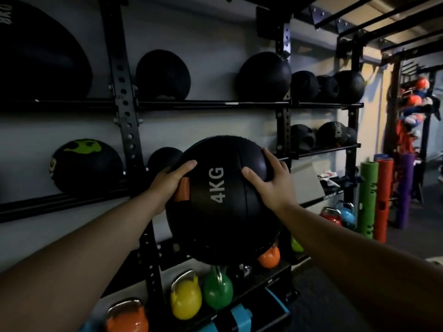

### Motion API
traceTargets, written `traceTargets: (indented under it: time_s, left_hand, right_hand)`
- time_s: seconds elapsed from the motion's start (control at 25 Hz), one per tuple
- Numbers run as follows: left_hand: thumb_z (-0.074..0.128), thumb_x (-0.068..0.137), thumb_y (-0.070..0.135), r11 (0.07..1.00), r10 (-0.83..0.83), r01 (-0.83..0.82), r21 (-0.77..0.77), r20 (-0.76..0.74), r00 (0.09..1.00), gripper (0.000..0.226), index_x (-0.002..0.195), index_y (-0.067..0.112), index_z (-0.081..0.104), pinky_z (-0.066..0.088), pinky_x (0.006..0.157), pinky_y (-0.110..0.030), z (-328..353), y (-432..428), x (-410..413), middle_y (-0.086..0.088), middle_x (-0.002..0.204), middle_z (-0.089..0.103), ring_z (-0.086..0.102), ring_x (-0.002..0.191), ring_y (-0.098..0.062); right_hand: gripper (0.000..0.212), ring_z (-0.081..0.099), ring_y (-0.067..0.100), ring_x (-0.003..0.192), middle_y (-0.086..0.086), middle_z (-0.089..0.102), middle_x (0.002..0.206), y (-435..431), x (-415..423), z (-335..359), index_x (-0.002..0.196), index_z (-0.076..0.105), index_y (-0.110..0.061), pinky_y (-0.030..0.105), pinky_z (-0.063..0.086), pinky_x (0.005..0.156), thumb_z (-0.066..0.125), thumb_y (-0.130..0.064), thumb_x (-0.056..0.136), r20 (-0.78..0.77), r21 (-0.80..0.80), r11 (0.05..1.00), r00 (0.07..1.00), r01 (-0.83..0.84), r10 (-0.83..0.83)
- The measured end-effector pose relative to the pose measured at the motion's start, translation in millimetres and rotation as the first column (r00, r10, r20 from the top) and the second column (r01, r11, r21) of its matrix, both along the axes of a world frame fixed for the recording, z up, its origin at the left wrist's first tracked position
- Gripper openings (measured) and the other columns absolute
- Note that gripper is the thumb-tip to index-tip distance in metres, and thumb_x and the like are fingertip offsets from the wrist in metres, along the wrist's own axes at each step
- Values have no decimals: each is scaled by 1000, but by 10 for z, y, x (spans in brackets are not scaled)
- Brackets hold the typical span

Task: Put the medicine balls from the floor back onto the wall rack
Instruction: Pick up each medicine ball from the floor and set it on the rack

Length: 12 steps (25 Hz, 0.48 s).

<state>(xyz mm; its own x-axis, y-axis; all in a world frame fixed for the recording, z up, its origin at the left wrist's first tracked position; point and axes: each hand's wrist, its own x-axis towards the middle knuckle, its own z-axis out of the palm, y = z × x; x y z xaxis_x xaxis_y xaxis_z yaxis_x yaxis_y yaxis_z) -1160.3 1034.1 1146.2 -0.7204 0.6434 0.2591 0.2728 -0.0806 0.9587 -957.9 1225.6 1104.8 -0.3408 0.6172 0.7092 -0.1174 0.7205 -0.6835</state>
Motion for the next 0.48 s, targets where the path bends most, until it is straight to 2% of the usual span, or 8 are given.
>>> traceTargets:
  time_s: [0.04, 0.12, 0.24, 0.32, 0.48]
  left_hand:
    - [86, 42, 77, 1000, 15, -15, 4, -2, 1000, 111, 139, 25, 68, 57, 86, -36, 79, 226, -93, -6, 125, 75, 72, 109, -26]
    - [90, 46, 74, 999, 49, -49, 18, 13, 999, 111, 141, 24, 66, 55, 78, -33, 189, 655, -341, -5, 123, 75, 72, 105, -23]
    - [88, 61, 70, 994, 105, -106, 34, 23, 994, 92, 137, 23, 69, 56, 70, -30, 336, 1185, -780, -2, 113, 76, 75, 95, -20]
    - [83, 53, 76, 988, 155, -155, 12, -9, 988, 91, 128, 26, 72, 57, 63, -26, 437, 1580, -1146, 2, 104, 77, 77, 85, -17]
    - [76, 45, 85, 986, 166, -168, -5, -96, 981, 98, 123, 28, 74, 57, 70, -29, 595, 2343, -1912, -1, 112, 79, 76, 95, -21]
  right_hand:
    - [106, 48, 23, 135, -5, 44, 146, 268, -140, 106, 153, 39, -46, 38, 43, 107, 61, -96, 62, 14, 9, 1000, 1000, -9, 9]
    - [108, 47, 24, 136, -2, 45, 147, 759, -458, 268, 155, 39, -43, 42, 43, 109, 62, -94, 63, 39, 33, 998, 998, -47, 45]
    - [106, 46, 23, 136, 0, 45, 147, 1360, -1004, 406, 155, 40, -40, 44, 41, 113, 66, -89, 65, 31, 32, 994, 994, -102, 102]
    - [106, 49, 20, 135, 0, 48, 147, 1806, -1436, 482, 155, 42, -36, 38, 41, 111, 69, -85, 65, -14, 2, 990, 989, -144, 144]
    - [104, 54, 17, 132, 0, 54, 146, 2627, -2302, 524, 153, 47, -30, 37, 44, 112, 70, -81, 65, -78, -4, 983, 980, -185, 184]
